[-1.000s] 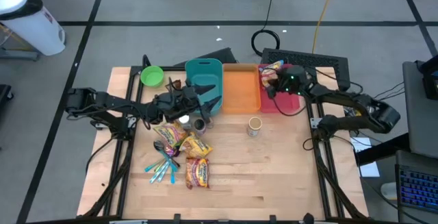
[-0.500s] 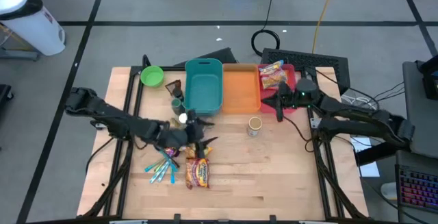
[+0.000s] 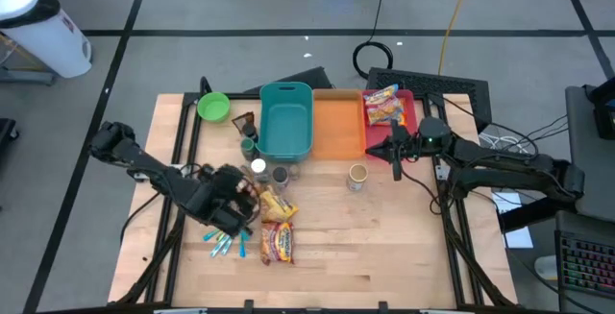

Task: Pick & Place Food Item
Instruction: Put the green noodle pack into the red bin

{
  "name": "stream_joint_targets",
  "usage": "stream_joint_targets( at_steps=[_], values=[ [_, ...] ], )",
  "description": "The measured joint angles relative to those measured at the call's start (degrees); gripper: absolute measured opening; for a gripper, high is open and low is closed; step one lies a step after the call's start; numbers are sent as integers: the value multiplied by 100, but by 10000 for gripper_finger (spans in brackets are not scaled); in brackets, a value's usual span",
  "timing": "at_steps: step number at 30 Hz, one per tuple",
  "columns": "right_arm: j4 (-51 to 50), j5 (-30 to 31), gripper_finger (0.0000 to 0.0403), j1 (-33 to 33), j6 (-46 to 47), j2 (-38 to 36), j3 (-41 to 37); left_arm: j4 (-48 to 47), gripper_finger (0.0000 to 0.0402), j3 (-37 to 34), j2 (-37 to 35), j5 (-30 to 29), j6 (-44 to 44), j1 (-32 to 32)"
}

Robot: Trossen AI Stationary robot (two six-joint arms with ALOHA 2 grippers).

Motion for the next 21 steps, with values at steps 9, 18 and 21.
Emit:
stream_joint_targets(
  at_steps=[9,18,21],
  values=[
    [-2,15,0,54,9,0,0,31,250,-878,1,1544,-2620,-11],
    [-2,15,0,54,22,0,0,197,250,-1299,1,1419,-3237,12],
    [-6,13,0,54,129,0,0,515,250,-1432,3,1177,-3213,64]
  ],
)
